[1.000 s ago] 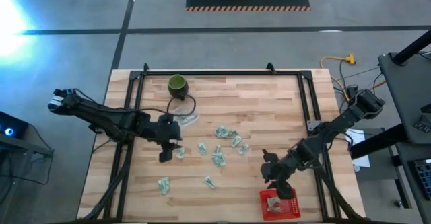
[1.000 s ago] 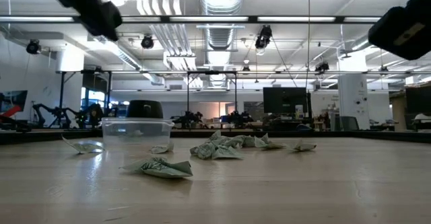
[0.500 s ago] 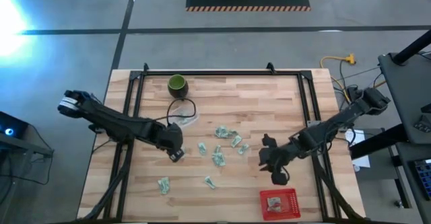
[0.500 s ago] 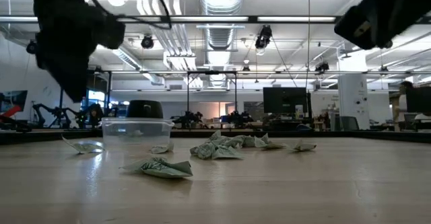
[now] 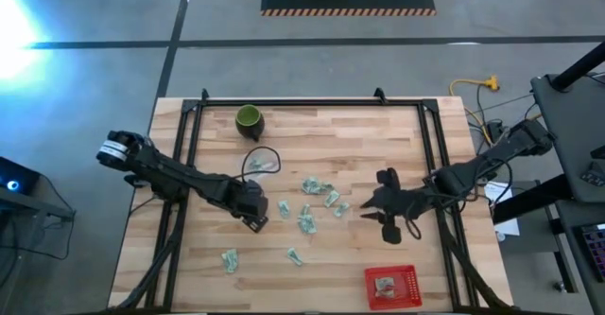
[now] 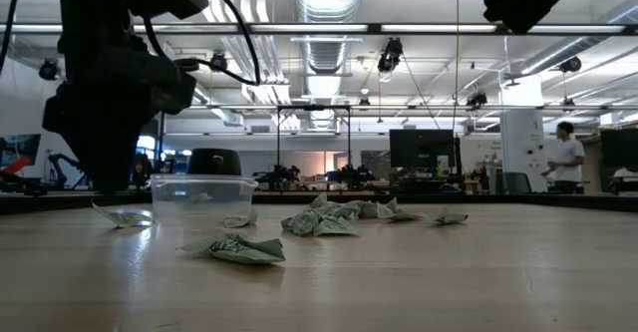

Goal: Pick and place items into bin
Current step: Put the green stevia packet into the transparent bin

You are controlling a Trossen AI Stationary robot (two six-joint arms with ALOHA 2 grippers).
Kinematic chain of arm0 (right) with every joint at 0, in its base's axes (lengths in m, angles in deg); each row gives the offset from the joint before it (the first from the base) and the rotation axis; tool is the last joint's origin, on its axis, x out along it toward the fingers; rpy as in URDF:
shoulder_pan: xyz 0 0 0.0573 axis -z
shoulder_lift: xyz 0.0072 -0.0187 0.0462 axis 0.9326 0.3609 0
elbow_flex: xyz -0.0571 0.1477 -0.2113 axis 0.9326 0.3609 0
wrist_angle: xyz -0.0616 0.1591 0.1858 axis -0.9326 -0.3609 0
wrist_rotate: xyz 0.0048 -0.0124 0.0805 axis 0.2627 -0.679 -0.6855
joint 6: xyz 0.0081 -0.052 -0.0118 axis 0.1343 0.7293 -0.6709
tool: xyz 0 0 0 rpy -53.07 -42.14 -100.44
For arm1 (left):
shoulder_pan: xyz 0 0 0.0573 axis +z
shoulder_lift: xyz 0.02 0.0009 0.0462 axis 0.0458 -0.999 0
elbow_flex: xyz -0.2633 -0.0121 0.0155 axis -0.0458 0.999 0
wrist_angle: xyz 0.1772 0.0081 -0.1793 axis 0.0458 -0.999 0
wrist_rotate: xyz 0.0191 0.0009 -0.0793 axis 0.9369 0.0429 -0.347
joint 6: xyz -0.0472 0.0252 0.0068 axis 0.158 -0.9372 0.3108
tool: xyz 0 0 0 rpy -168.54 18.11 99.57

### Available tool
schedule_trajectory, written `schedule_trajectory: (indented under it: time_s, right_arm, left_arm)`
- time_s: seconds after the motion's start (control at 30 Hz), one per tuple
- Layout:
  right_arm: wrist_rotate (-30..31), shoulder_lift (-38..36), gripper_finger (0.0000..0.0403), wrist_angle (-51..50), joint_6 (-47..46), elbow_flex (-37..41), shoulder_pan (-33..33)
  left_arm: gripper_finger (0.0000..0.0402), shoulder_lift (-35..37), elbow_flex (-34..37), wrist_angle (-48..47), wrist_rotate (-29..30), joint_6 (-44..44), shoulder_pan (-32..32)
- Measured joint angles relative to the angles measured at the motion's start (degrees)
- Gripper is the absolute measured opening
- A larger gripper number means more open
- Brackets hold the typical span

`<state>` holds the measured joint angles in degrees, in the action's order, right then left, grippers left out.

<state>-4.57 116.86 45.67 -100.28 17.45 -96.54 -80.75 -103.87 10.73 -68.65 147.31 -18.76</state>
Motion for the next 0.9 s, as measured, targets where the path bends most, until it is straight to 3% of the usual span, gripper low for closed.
schedule_trajectory:
  time_s: [0.23, 0.63, 0.9]
  right_arm:
    - [2.6, -1.5, 0.0140, 0.0, 1.2, 0.0, 0.0]
    - [2.9, 0.2, 0.0143, 0.1, 1.8, 0.0, 0.0]
    - [2.9, 0.1, 0.0146, 0.2, 2.1, 0.0, 0.0]
  left_arm:
    - [0.0136, -0.1, 1.3, 3.8, 1.3, -0.1, 0.0]
    - [0.0237, -0.3, 2.9, 6.0, 1.6, 1.4, 0.0]
    - [0.0242, -4.9, 2.6, 10.6, 1.3, 1.5, 0.0]
